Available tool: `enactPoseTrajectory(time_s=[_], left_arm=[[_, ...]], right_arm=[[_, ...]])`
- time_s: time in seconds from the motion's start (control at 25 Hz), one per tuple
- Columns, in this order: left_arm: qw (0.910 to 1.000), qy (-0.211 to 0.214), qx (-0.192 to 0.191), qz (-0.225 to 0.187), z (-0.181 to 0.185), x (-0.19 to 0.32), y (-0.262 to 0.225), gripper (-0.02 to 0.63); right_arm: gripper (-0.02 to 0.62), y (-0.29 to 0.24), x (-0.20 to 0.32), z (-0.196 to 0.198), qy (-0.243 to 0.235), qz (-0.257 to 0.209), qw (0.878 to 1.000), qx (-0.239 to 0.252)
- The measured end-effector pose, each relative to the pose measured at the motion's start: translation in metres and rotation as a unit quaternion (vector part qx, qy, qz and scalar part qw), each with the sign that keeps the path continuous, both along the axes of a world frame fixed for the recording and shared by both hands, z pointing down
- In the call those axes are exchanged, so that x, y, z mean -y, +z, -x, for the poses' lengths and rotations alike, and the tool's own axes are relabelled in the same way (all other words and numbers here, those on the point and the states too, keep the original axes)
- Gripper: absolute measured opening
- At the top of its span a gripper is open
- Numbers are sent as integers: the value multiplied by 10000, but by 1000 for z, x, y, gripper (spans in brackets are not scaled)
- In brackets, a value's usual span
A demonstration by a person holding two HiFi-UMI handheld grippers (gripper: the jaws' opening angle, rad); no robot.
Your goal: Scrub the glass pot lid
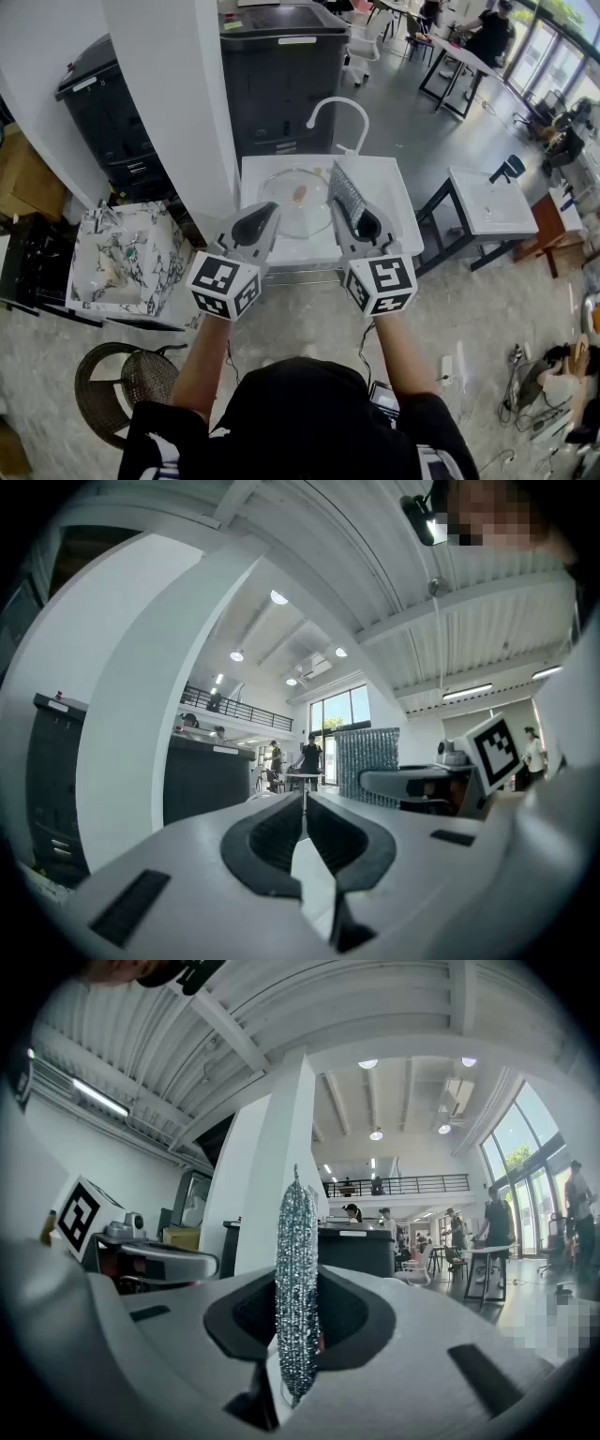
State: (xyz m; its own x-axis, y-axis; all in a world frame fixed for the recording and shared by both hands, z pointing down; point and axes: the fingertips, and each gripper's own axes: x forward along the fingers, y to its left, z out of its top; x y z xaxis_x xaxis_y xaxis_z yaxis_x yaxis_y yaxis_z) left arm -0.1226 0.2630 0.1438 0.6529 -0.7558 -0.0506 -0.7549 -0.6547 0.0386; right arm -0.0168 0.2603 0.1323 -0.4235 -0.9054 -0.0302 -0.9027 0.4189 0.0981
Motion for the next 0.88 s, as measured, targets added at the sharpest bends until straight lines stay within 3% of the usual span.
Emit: enactPoseTrajectory(time_s=[0.12,0.56,0.88], left_arm=[[10000,-8,-2,20,-4,4,2,14],[9999,-58,138,74,-38,34,6,14],[9991,-386,84,126,-60,50,18,14]], right_arm=[[64,1,4,-8,15,2,9998,195],[66,12,30,-42,-51,154,9997,162],[66,32,55,-74,-254,298,9991,151]])
